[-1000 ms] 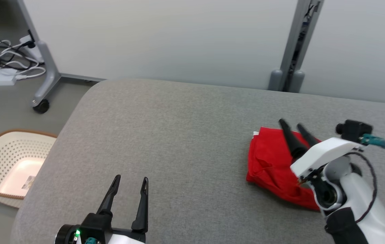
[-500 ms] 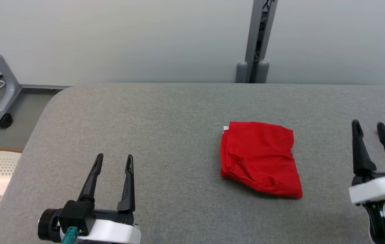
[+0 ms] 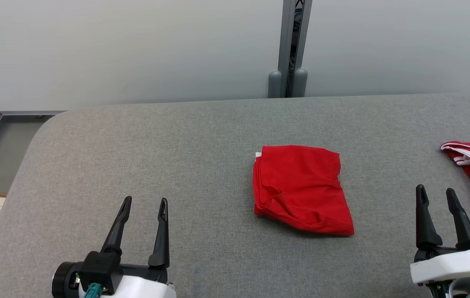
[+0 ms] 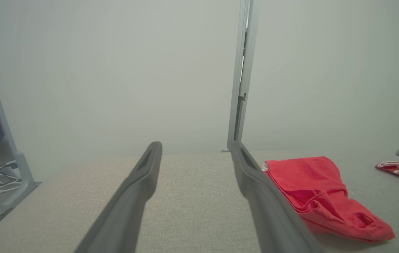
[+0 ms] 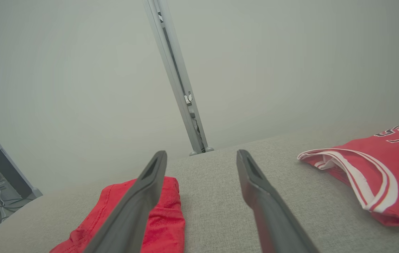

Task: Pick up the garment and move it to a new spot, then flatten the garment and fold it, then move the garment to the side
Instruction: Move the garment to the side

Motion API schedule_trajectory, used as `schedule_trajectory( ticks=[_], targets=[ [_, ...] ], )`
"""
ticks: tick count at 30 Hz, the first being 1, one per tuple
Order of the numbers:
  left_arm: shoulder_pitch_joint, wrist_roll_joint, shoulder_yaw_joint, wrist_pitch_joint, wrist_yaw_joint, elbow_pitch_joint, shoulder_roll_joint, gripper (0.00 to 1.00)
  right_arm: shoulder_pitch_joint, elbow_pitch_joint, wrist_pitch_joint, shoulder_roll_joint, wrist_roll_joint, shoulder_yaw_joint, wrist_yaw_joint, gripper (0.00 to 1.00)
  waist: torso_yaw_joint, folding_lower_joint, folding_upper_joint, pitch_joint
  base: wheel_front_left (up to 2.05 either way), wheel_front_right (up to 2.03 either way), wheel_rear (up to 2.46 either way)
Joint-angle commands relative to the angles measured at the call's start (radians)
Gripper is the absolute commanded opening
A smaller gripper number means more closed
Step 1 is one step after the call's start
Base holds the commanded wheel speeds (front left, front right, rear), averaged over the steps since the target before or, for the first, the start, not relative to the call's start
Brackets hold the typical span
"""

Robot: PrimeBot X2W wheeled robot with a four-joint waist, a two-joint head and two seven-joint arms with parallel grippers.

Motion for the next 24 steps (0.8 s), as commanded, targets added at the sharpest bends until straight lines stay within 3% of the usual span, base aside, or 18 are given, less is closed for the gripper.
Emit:
schedule_trajectory(
  ticks=[1, 14, 24],
  targets=[
    [0.006, 0.007, -0.001, -0.003, -0.004, 0.002, 0.004, 1.0, 0.006, 0.004, -0.012, -0.001, -0.004, -0.001, 0.0, 1.0, 0.0, 0.0, -0.0001, -0.001, 0.0, 0.0, 0.0],
    [0.014, 0.01, -0.019, -0.003, -0.012, 0.008, 0.004, 1.0, -0.013, 0.05, 0.016, 0.003, 0.038, 0.016, 0.0, 1.0, 0.023, 0.0, -0.0001, 0.002, 0.0, 0.0, 0.0],
    [-0.037, -0.003, -0.035, -0.003, -0.016, 0.015, 0.003, 1.0, -0.113, 0.103, 0.269, -0.082, 0.152, 0.096, 0.0, 1.0, 0.056, 0.0, -0.0001, 0.083, 0.0, 0.0, 0.0]
  ],
)
